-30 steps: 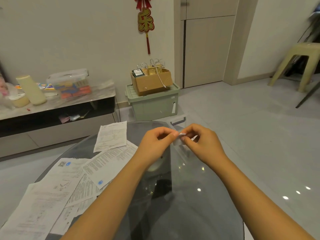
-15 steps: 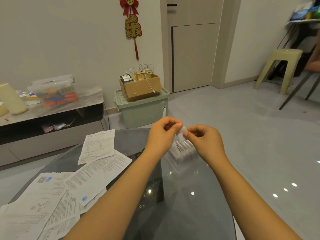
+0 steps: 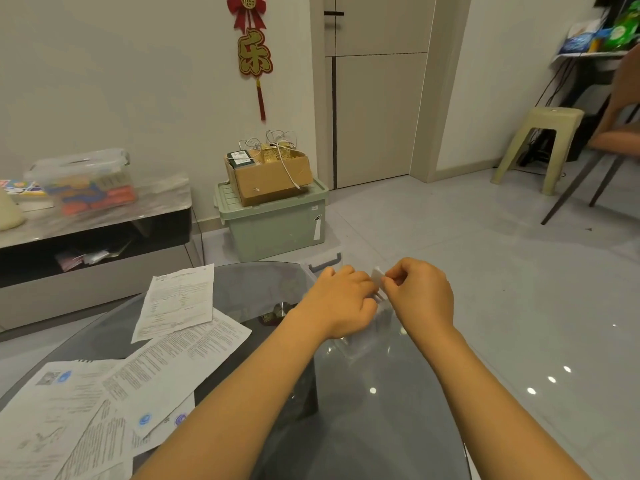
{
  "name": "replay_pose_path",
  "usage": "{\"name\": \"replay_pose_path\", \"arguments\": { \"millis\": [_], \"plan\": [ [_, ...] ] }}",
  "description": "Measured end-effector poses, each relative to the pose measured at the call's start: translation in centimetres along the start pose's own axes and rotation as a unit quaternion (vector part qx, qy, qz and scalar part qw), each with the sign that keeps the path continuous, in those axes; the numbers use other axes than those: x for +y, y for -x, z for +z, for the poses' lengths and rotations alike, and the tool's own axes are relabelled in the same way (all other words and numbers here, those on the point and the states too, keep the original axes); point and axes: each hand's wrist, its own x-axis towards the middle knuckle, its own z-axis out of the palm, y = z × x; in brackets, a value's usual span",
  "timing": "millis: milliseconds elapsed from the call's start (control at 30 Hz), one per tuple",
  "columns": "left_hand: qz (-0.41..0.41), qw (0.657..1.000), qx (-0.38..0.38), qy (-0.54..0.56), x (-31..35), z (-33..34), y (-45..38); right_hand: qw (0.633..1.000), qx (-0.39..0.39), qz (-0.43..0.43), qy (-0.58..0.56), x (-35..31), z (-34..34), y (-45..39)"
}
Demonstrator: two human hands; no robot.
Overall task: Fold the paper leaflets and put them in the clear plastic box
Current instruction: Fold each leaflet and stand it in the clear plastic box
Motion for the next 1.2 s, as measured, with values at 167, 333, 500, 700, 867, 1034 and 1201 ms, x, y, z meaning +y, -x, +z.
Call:
{"name": "replay_pose_path", "arguments": {
  "millis": [167, 333, 500, 700, 867, 1034, 1201],
  "plan": [
    [-0.006, 1.000, 0.008, 0.005, -0.5, 0.1, -0.1, 0.998, -0.014, -0.002, 0.055, -0.4, 0.0, -0.4],
    [-0.004, 0.999, 0.039, 0.013, -1.2, 0.9, 0.6, 0.993, -0.027, -0.025, 0.115, -1.4, -0.1, -0.5],
    [-0.008, 0.999, 0.028, 0.026, -1.1, 0.8, 0.5, 0.991, -0.025, -0.032, 0.131, -1.6, -0.2, -0.6],
    [-0.021, 0.999, -0.038, 0.022, -0.7, -0.1, 0.2, 0.995, 0.013, -0.019, 0.099, -1.3, -0.3, -0.4],
    [-0.043, 0.997, -0.068, 0.013, -0.4, -0.4, 0.0, 0.993, -0.005, -0.021, 0.114, -1.1, 0.0, -0.3],
    [-0.042, 0.997, -0.056, 0.013, -0.4, -0.5, 0.0, 0.988, -0.011, -0.026, 0.150, -1.3, 0.1, -0.4],
    [-0.030, 0.999, -0.034, 0.017, -0.5, -0.1, 0.3, 0.952, -0.092, -0.018, 0.290, -2.7, 0.4, -0.6]
  ]
}}
